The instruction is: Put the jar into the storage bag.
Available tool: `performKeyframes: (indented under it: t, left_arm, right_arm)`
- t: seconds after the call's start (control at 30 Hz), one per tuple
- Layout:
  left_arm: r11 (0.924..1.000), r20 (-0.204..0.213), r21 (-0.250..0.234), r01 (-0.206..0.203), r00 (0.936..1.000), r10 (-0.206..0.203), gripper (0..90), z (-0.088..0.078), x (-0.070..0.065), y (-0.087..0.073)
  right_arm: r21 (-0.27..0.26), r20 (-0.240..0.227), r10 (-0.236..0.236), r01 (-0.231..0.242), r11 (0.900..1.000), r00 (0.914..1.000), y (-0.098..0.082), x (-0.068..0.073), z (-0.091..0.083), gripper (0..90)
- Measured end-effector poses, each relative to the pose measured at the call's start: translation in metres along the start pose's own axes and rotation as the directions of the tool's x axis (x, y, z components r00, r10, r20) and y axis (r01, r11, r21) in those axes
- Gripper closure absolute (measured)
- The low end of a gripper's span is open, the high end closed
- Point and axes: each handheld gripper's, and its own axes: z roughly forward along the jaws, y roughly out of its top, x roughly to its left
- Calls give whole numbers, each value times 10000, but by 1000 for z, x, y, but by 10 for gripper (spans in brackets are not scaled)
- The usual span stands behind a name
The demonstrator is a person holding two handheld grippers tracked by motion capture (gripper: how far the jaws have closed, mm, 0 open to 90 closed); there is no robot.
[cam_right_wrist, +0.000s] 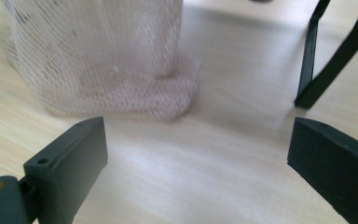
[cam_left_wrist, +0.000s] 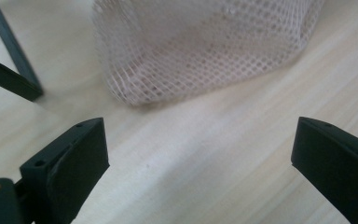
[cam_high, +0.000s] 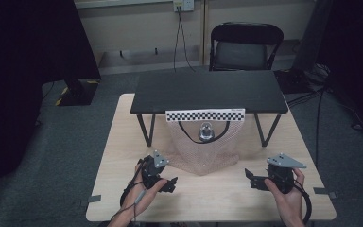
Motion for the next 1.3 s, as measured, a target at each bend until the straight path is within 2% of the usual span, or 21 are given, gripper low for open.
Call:
performKeyframes:
  t: [0.17,0.23,0.27,0.37,0.43,0.5,0.57,0.63,0.67,0.73,0.77,0.83,0.9,1.1,1.3]
  left_arm:
    - [9989,59,446,-171,9998,168,33,14,-5,-9]
    - [9953,152,928,-265,9996,252,35,20,-9,-15]
    - [9923,108,1156,-436,9990,426,35,22,-11,-16]
    - [9908,238,1314,-338,9992,309,37,26,-15,-19]
    - [9891,172,1414,-401,9991,380,37,27,-17,-21]
    - [9864,141,1550,-548,9985,532,34,29,-19,-23]
    - [9873,251,1520,-469,9987,436,29,30,-18,-23]
    - [9880,406,1499,-377,9987,319,5,32,-16,-24]
    - [9892,550,1440,-257,9983,180,5,33,-14,-25]
    - [9894,743,1448,122,9970,-232,4,34,-11,-27]
    - [9887,844,1469,305,9955,-433,4,34,-9,-28]
    - [9903,873,1335,390,9949,-510,0,35,-8,-30]
    - [9906,729,1236,586,9950,-680,0,35,-10,-30]
    - [9919,704,1096,646,9949,-726,0,35,-11,-32]
    - [9938,890,1036,407,9948,-500,0,36,-9,-32]
  right_arm:
    - [514,148,-4,-3,9987,9999,-15,-2,13,45]
    - [711,245,-67,49,9975,9997,-19,-3,18,46]
    - [847,265,-103,80,9964,9996,-21,-3,21,48]
    - [1114,326,-307,269,9934,9990,-28,-1,31,53]
    - [1201,372,-368,321,9922,9986,-29,0,34,53]
    - [1644,694,-275,158,9863,9972,-35,-1,46,56]
    - [1728,652,-227,111,9849,9976,-36,-2,49,55]
    - [1825,910,-313,143,9831,9954,-38,-2,54,35]
    - [1825,910,-313,143,9831,9954,-38,-2,54,35]
    - [1751,770,150,-284,9841,9969,-40,-4,56,29]
    - [1714,771,134,-264,9849,9969,-41,-5,56,27]
    - [1653,825,144,-279,9859,9965,-42,-5,57,5]
    - [1569,774,122,-243,9873,9969,-43,-7,58,0]
    - [1569,772,130,-251,9873,9969,-43,-7,58,0]
    - [1567,778,140,-261,9873,9969,-43,-7,58,0]
